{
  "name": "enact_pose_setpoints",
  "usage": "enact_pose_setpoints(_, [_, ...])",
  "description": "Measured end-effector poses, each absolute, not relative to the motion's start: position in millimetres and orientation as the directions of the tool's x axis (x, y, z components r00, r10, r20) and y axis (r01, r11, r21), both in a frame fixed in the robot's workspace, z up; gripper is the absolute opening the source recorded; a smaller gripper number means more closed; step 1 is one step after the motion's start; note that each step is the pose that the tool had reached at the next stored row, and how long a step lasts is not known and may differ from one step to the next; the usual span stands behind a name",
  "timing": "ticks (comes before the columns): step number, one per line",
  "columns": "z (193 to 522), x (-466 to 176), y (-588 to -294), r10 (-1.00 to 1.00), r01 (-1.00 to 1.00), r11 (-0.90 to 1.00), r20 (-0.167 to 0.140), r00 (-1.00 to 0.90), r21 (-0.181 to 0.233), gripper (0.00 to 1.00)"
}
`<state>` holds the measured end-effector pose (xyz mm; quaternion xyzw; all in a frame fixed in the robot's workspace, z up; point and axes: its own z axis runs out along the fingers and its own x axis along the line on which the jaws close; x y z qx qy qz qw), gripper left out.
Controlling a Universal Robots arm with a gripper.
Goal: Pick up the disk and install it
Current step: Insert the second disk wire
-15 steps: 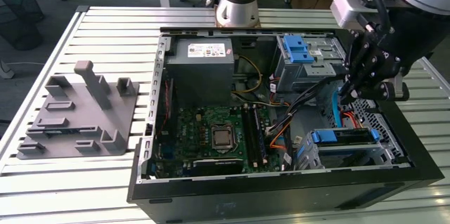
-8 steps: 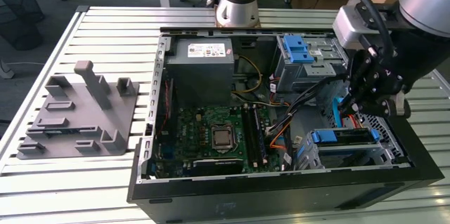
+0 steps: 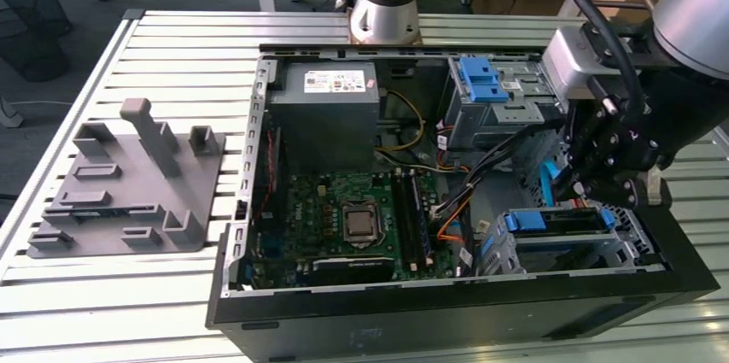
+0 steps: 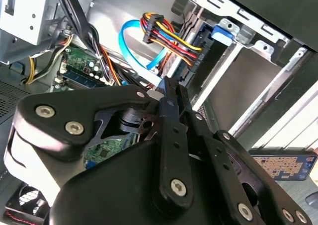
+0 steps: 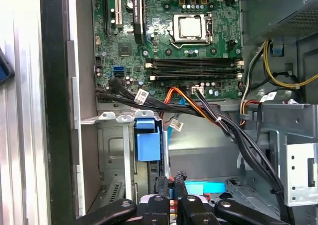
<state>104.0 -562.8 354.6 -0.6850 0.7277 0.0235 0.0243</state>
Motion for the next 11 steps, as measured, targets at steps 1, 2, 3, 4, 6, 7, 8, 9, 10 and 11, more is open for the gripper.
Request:
enact_pose_setpoints(1, [354.4,104.0,-563.9,-0.996,-0.998,0.06,-0.068,-0.06,0.001,0.16])
enact_pose_setpoints(2, [354.3,104.0,-564.4,-0.996,-0.998,0.06,-0.068,-0.06,0.001,0.16])
enact_pose_setpoints(3, [354.3,104.0,-564.4,-0.996,-0.998,0.06,-0.068,-0.06,0.001,0.16])
enact_pose_setpoints(4, [354.3,104.0,-564.4,-0.996,-0.998,0.06,-0.068,-0.06,0.001,0.16])
enact_pose_setpoints(6, [354.3,104.0,-564.4,-0.996,-0.998,0.06,-0.068,-0.06,0.001,0.16])
enact_pose_setpoints(7, [354.2,104.7,-564.5,-0.996,-0.998,0.06,-0.07,-0.06,0.004,0.16])
enact_pose_setpoints(8, [354.1,106.2,-564.5,-0.996,-0.998,0.06,-0.072,-0.061,0.009,0.16])
enact_pose_setpoints(9, [354.0,107.6,-564.4,-0.995,-0.998,0.06,-0.073,-0.061,0.013,0.16])
enact_pose_setpoints(10, [353.9,109.0,-564.5,-0.995,-0.998,0.06,-0.074,-0.061,0.017,0.16])
enact_pose_setpoints(11, [353.5,109.8,-564.6,-0.995,-0.998,0.06,-0.076,-0.061,0.019,0.16])
